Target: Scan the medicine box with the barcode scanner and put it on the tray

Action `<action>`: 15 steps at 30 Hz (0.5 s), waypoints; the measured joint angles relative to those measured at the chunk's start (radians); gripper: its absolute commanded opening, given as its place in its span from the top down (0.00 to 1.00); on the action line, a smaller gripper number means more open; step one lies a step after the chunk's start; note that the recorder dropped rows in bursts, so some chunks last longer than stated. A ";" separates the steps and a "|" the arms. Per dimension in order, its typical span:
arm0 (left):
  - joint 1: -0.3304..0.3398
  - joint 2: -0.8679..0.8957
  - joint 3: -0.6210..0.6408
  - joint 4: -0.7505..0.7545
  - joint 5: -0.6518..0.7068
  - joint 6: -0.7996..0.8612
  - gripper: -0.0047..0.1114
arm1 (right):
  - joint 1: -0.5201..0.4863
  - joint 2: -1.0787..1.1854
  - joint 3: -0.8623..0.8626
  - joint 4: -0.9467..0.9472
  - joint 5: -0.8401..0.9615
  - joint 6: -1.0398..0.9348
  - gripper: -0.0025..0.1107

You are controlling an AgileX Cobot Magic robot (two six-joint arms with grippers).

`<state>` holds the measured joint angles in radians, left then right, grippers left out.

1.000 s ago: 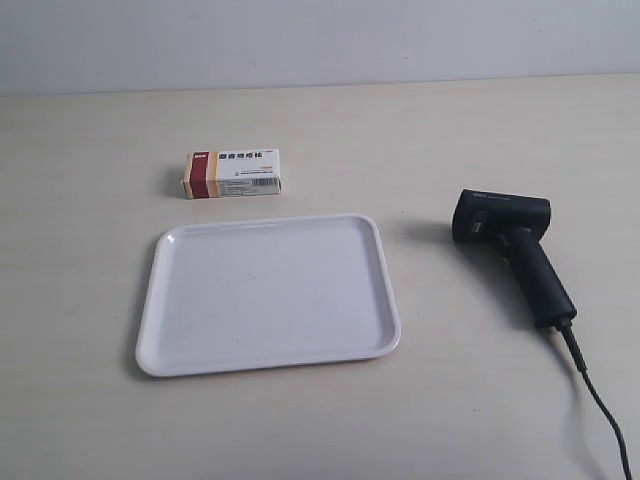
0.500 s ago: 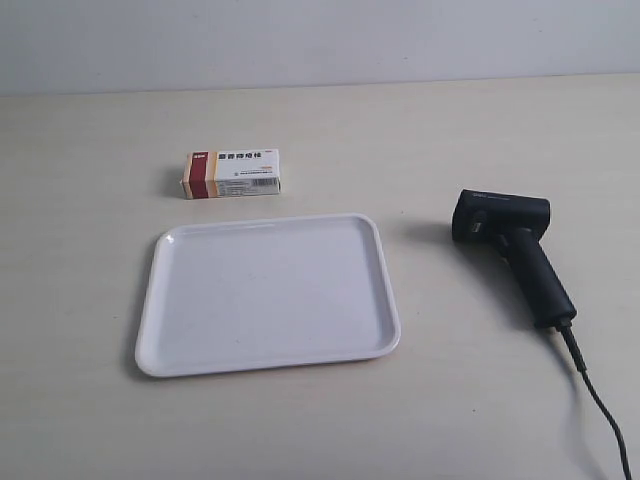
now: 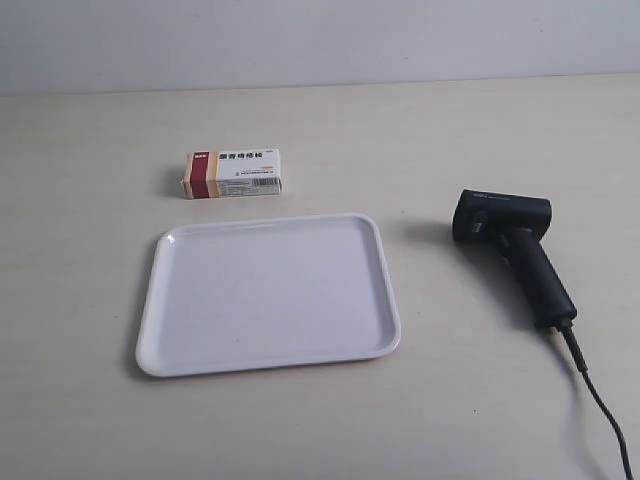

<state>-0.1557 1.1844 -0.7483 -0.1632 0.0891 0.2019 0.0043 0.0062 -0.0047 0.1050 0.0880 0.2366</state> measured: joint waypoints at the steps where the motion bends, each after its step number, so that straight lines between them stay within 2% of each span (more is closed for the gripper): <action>1: -0.028 0.093 -0.041 0.003 0.029 0.069 0.96 | 0.000 0.000 0.000 0.000 0.000 0.001 0.98; 3: -0.070 0.246 -0.130 0.007 0.114 0.167 0.96 | 0.000 0.000 0.000 0.002 0.000 0.001 0.98; 5: -0.103 0.398 -0.257 0.007 0.259 0.271 0.96 | 0.000 0.000 0.000 0.002 0.000 0.002 0.98; 10: -0.118 0.688 -0.608 -0.047 0.678 0.503 0.96 | 0.000 0.000 0.000 0.002 0.000 0.002 0.98; 13: -0.118 0.811 -0.752 -0.080 0.758 0.526 0.94 | 0.000 0.000 0.000 0.002 0.000 0.002 0.98; 15: -0.118 0.860 -0.806 -0.096 0.763 0.530 0.85 | 0.000 0.000 0.000 0.002 0.000 0.002 0.98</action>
<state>-0.2737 2.0441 -1.5540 -0.2592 0.8520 0.7324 0.0043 0.0062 -0.0047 0.1069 0.0880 0.2390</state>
